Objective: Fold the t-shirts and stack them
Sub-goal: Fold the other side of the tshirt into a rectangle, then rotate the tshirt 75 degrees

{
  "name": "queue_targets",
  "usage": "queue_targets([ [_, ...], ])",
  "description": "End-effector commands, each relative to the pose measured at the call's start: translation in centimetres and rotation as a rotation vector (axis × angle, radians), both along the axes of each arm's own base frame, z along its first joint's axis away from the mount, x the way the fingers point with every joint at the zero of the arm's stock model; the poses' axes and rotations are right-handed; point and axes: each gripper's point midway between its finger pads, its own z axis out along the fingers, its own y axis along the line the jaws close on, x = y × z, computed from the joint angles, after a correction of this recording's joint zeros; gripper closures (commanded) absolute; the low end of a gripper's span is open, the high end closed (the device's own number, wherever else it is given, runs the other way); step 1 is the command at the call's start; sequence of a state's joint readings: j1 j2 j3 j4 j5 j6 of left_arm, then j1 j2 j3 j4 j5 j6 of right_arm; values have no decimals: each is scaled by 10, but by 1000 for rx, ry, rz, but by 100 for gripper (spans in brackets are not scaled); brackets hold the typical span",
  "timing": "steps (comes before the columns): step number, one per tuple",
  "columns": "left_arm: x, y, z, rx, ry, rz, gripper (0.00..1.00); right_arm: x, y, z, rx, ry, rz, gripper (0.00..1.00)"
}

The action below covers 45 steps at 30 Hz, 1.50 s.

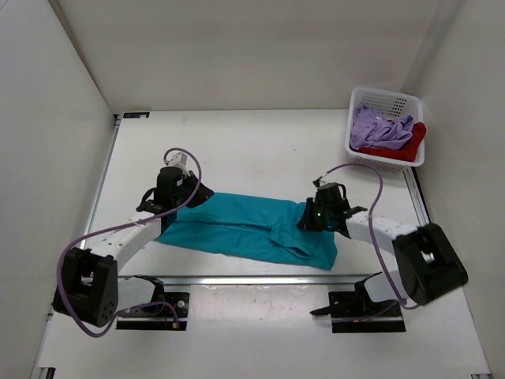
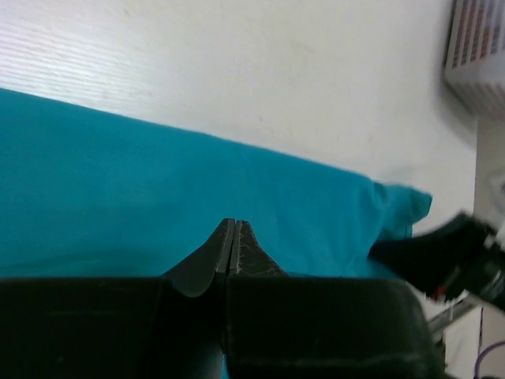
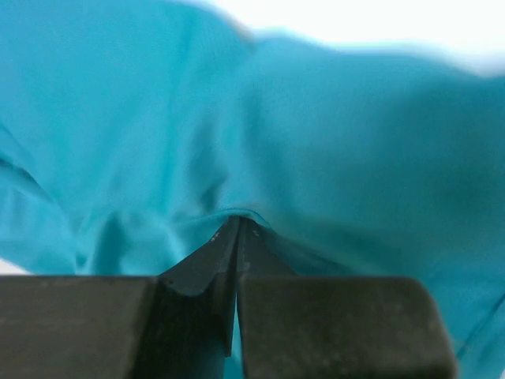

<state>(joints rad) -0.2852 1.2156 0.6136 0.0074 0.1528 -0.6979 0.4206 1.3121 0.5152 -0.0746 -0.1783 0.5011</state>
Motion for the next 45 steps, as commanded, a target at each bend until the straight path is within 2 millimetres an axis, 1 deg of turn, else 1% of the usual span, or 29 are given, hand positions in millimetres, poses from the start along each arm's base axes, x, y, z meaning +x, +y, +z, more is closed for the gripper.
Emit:
queue_targets([
  [1, -9, -18, -1, 36, 7, -103, 93, 41, 17, -4, 20, -43, -16, 100],
  [3, -12, -21, -2, 30, 11, -130, 93, 69, 28, -3, 17, -53, -7, 100],
  [4, -16, -22, -2, 33, 17, -149, 93, 74, 27, -20, 6, -1, 2, 100],
  [6, -18, -19, -1, 40, 17, -156, 93, 144, 48, 2, 16, -71, 27, 100],
  [7, -18, -16, 2, 42, 14, -152, 93, 162, 57, 7, 27, -90, 40, 100],
  [8, -18, -14, 2, 37, 19, -150, 93, 169, 58, -15, 1, -20, 61, 100],
  [9, -22, -13, 2, 32, 24, -153, 92, 202, 70, -13, 0, -21, 70, 100],
  [10, -24, -10, 1, 34, 31, -148, 92, 250, 89, 32, 35, -136, 90, 100],
  [12, -28, -7, -2, 64, 48, -156, 93, 307, 116, 63, 42, -180, 157, 99],
  [13, -28, -8, 1, 59, 45, -158, 93, 316, 120, 39, 19, -138, 163, 100],
  [14, -35, -6, -8, 87, 78, -171, 93, 322, 121, 53, -20, -129, 184, 100],
  [15, -34, -8, -5, 95, 68, -172, 92, 343, 128, 113, 8, -282, 181, 100],
  [17, -36, -10, -12, 113, 108, -188, 94, 325, 121, 150, 87, -273, 207, 99],
  [18, -37, -13, -11, 106, 117, -197, 96, 316, 117, 144, 67, -254, 221, 100],
  [19, -38, -15, -14, 91, 131, -207, 98, 305, 112, 165, 15, -299, 225, 100],
  [20, -37, -16, -13, 84, 137, -199, 99, 293, 109, 203, -6, -372, 237, 100],
  [21, -36, -14, -13, 72, 143, -193, 99, 279, 110, 185, -64, -351, 256, 100],
  [22, -40, -19, -10, 56, 131, -226, 99, 261, 109, 192, -84, -373, 265, 100],
  [23, -39, -21, -6, 41, 117, -242, 98, 250, 110, 236, -57, -483, 259, 100],
  [24, -42, -27, 1, 8, 100, -280, 97, 228, 110, 205, -45, -409, 278, 100],
  [25, -42, -28, 3, 10, 89, -297, 95, 209, 104, 203, -12, -414, 266, 100],
  [26, -44, -28, 5, 21, 101, -314, 95, 197, 104, 231, 57, -479, 240, 100],
  [27, -34, -26, 14, 51, 76, -298, 95, 173, 101, 204, 65, -425, 238, 99],
  [28, -39, -26, 11, 90, 91, -318, 96, 157, 102, 173, 82, -381, 235, 99],
  [29, -36, -21, 14, 140, 82, -302, 97, 149, 114, 181, 124, -429, 249, 96],
  [32, -35, -25, 19, 142, 72, -312, 100, 115, 123, 119, 158, -306, 268, 91],
  [36, -43, -32, 14, 154, 93, -350, 100, 128, 121, 92, 193, -295, 226, 92],
  [44, -47, -30, 17, 140, 78, -342, 100, 165, 94, 16, 130, -148, 122, 100],
  [45, -49, -32, 17, 139, 77, -353, 100, 178, 92, 21, 134, -154, 106, 100],
])
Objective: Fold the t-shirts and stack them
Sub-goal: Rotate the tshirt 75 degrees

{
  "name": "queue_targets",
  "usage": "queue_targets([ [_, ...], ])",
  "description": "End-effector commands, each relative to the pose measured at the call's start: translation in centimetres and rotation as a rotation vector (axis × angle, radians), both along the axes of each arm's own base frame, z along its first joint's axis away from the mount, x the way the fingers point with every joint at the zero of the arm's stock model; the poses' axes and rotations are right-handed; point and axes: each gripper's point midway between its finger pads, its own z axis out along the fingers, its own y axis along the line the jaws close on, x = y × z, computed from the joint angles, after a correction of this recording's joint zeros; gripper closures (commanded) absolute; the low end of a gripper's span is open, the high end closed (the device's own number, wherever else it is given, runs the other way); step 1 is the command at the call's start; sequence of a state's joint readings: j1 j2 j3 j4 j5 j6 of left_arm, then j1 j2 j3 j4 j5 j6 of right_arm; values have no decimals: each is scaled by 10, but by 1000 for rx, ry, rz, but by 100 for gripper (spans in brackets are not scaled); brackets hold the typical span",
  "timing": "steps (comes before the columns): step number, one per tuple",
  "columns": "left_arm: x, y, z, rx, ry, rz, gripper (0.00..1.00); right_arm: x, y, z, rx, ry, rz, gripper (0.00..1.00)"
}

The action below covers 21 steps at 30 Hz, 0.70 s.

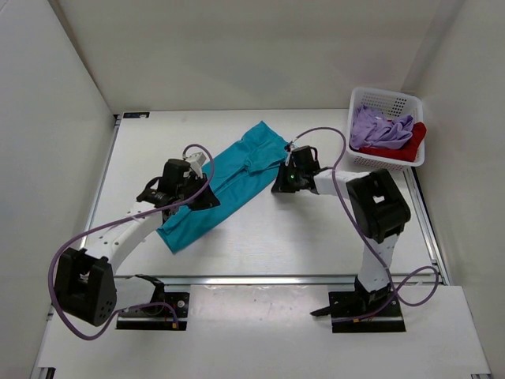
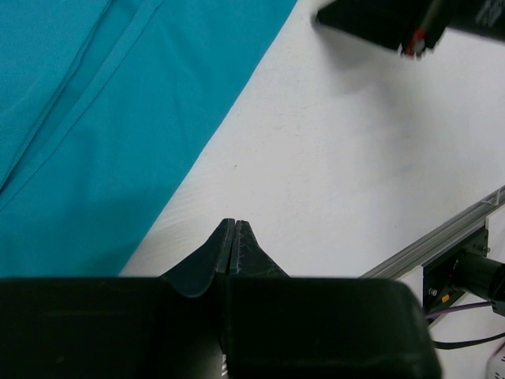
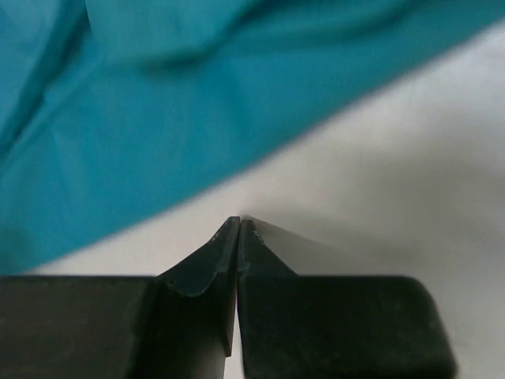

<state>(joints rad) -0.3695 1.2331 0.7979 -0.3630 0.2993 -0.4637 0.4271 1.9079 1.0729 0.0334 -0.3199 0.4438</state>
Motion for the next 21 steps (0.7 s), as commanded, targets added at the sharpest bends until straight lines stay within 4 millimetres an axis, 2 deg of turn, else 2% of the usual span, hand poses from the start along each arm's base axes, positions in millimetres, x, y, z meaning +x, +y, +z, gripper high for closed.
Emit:
queue_targets([
  [1, -2, 0, 12, -9, -36, -15, 100, 44, 2, -2, 22, -45, -38, 100],
  [2, -1, 0, 10, -5, -35, -12, 100, 58, 3, -4, 13, -43, -43, 100],
  [3, -1, 0, 11, -8, -33, -13, 99, 79, 9, 9, 28, -79, -43, 100],
  [4, 1, -1, 11, -9, -30, -17, 99, 94, 11, 11, 22, -91, -44, 100],
  [5, 0, -6, 15, -20, -29, -29, 99, 97, 11, 3, 9, -63, -46, 99],
  [7, 1, -8, 17, -17, -15, -44, 99, 110, 9, 21, -6, -93, -33, 100],
  [8, 3, -8, 17, -17, -7, -37, 99, 110, 9, 40, -2, -126, -26, 100],
  [9, 1, -8, 17, -9, -9, -44, 99, 101, 8, 40, -26, -122, -20, 100],
  [11, 8, -1, 25, -9, -28, -20, 97, 71, 3, 63, -18, -151, -8, 98],
  [12, 10, 2, 25, 0, -36, -8, 96, 62, 6, 80, 1, -183, -3, 96],
  [13, 15, 6, 29, 0, -46, 9, 96, 41, 8, 70, 14, -142, 1, 94],
  [14, 22, 12, 30, 6, -52, 32, 95, 30, 21, 87, 57, -176, 17, 89],
  [15, 23, 15, 31, 11, -50, 37, 95, 10, 25, 73, 65, -136, 30, 83],
  [17, 25, 24, 27, 17, -34, 72, 93, -22, 57, 67, 96, -128, 97, 76],
  [21, 25, 30, 31, 18, -51, 93, 90, -51, 103, 42, 123, -84, 153, 67],
])
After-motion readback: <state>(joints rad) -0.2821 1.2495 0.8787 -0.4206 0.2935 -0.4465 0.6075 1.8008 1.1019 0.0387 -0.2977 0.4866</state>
